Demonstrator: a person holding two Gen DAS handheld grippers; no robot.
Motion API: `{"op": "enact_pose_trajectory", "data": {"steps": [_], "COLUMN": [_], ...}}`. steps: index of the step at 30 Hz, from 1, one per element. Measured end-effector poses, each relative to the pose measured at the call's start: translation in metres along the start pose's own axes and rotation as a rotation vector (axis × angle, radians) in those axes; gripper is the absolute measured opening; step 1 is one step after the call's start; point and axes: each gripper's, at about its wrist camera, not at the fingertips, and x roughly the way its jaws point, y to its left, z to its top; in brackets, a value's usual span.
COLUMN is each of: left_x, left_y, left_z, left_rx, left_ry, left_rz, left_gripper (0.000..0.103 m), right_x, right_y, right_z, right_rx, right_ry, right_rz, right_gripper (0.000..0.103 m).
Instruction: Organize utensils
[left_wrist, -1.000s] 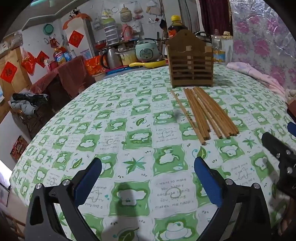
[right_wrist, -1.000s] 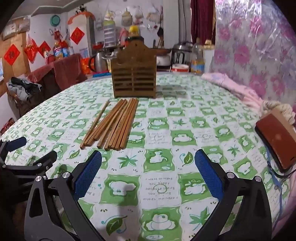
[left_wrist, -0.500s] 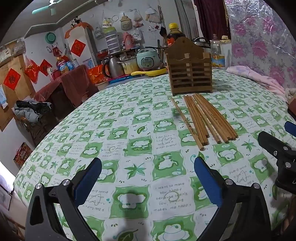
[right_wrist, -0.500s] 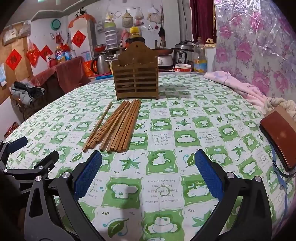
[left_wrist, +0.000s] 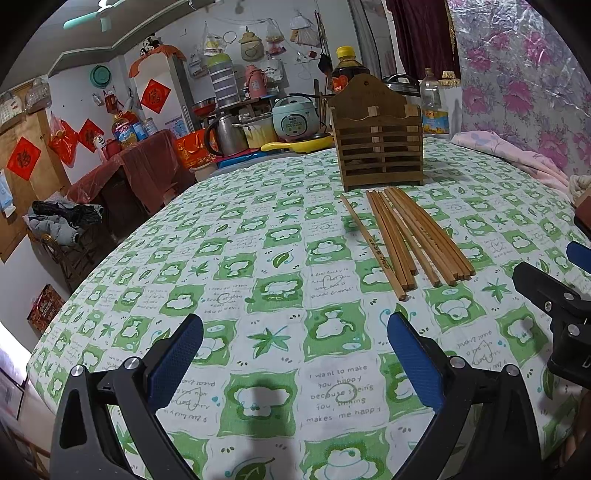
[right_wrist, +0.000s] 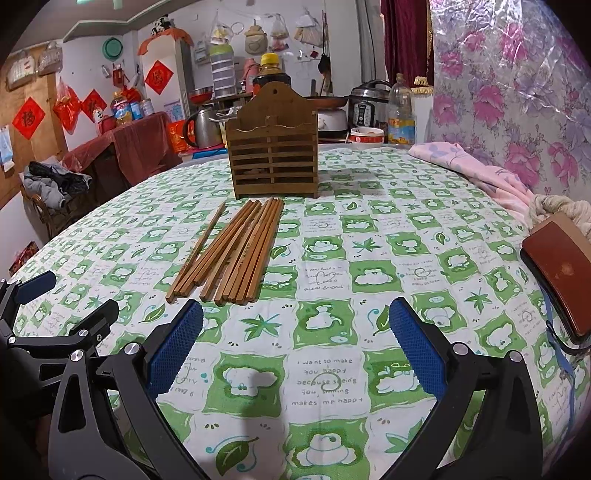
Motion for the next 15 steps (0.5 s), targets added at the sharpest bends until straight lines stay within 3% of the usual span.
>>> {"op": "enact_pose_trajectory", "data": {"steps": [15], "left_x": [0.0003], "left_y": [-0.0003], "left_z": [-0.0004], "left_rx": [-0.002], "left_ry": [0.0], "left_rz": [0.0], "left_gripper": [0.098], "right_x": [0.001], "right_y": [0.001], "right_z": [0.0004], "right_rx": [-0.001], "right_ry": [-0.001], "right_rz": [0.002], "right_gripper": [0.097]}}
